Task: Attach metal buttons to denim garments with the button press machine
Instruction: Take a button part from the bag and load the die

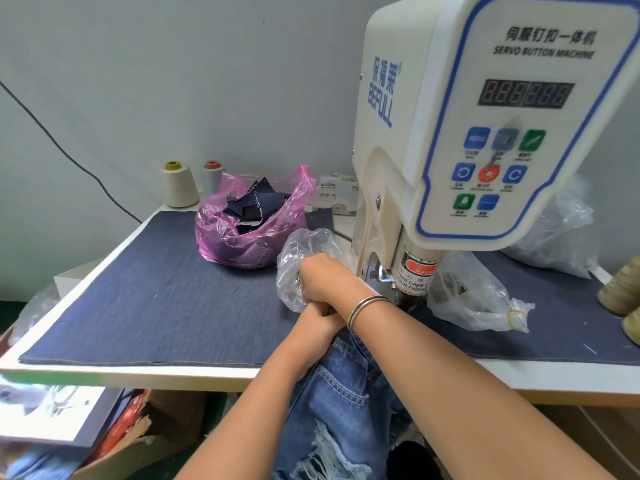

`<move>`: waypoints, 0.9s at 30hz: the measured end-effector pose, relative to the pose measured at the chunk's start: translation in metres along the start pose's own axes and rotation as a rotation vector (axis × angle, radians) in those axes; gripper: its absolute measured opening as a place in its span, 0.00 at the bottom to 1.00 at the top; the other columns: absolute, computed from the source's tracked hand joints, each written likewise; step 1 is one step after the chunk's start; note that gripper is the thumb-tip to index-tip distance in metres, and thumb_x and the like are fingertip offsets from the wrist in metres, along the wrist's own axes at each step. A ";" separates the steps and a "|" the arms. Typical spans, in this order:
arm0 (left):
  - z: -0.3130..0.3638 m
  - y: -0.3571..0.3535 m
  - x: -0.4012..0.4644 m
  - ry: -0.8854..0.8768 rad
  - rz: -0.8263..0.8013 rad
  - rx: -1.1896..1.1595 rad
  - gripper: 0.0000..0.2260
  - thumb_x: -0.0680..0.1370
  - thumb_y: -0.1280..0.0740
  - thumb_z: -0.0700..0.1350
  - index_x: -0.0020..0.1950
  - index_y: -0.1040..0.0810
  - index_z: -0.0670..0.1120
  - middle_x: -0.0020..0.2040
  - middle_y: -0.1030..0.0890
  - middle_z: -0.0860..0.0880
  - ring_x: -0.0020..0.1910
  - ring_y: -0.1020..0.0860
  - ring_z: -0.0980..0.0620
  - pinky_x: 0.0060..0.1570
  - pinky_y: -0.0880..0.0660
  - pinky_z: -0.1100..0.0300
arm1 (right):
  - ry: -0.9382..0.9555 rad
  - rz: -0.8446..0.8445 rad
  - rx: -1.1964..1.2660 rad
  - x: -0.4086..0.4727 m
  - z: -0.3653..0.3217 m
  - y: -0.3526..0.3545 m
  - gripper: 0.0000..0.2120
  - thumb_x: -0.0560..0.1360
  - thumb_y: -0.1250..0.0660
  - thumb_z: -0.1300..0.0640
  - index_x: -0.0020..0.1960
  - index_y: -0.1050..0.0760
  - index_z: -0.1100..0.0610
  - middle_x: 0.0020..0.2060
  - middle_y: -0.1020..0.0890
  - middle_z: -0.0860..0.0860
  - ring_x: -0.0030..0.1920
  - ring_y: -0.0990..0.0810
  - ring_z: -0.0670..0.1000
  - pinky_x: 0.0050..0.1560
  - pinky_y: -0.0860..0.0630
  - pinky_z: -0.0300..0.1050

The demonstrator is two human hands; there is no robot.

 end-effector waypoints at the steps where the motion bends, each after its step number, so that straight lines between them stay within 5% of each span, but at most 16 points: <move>1: 0.001 0.000 0.000 0.001 -0.001 0.006 0.14 0.67 0.37 0.43 0.51 0.22 0.52 0.42 0.16 0.63 0.42 0.21 0.68 0.40 0.27 0.72 | 0.003 0.001 -0.005 0.001 -0.001 -0.001 0.09 0.74 0.37 0.66 0.53 0.23 0.64 0.52 0.21 0.60 0.54 0.22 0.61 0.46 0.28 0.47; 13: 0.004 0.001 -0.003 0.022 0.037 0.049 0.09 0.71 0.38 0.44 0.48 0.25 0.55 0.37 0.18 0.62 0.38 0.22 0.71 0.36 0.28 0.75 | 0.019 0.063 -0.083 -0.003 -0.007 0.003 0.10 0.76 0.38 0.65 0.56 0.24 0.63 0.53 0.22 0.59 0.54 0.22 0.60 0.48 0.26 0.49; 16: 0.001 0.001 0.001 0.119 0.015 0.128 0.11 0.83 0.45 0.38 0.47 0.29 0.51 0.38 0.26 0.54 0.39 0.27 0.63 0.35 0.31 0.77 | 0.105 0.322 0.093 -0.038 -0.015 0.014 0.08 0.76 0.38 0.63 0.51 0.22 0.63 0.48 0.23 0.56 0.50 0.26 0.56 0.46 0.29 0.47; 19: 0.004 -0.001 -0.002 0.133 0.027 0.186 0.15 0.83 0.48 0.32 0.46 0.30 0.51 0.40 0.30 0.57 0.42 0.29 0.61 0.41 0.30 0.73 | 0.145 0.515 0.495 -0.101 -0.006 0.007 0.05 0.75 0.34 0.59 0.46 0.20 0.59 0.44 0.22 0.52 0.47 0.25 0.50 0.47 0.30 0.42; 22: 0.010 -0.002 -0.005 0.095 0.009 0.026 0.13 0.78 0.40 0.30 0.40 0.24 0.45 0.35 0.21 0.51 0.34 0.23 0.57 0.34 0.26 0.69 | 0.122 0.530 0.717 -0.158 0.028 -0.010 0.03 0.73 0.30 0.58 0.41 0.21 0.54 0.37 0.23 0.47 0.39 0.25 0.45 0.40 0.30 0.35; 27: 0.013 -0.003 -0.003 0.123 0.024 -0.078 0.08 0.77 0.38 0.31 0.43 0.23 0.40 0.34 0.21 0.46 0.31 0.23 0.53 0.34 0.26 0.67 | -0.032 0.560 0.717 -0.174 0.089 -0.020 0.03 0.72 0.28 0.62 0.41 0.19 0.56 0.37 0.21 0.47 0.40 0.23 0.43 0.41 0.31 0.28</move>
Point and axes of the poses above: each hand's wrist, its own x-axis towards the middle knuckle, its own y-axis out of the back of the hand, z = x × y, the point moved 2 cm from there along x, towards the middle knuckle
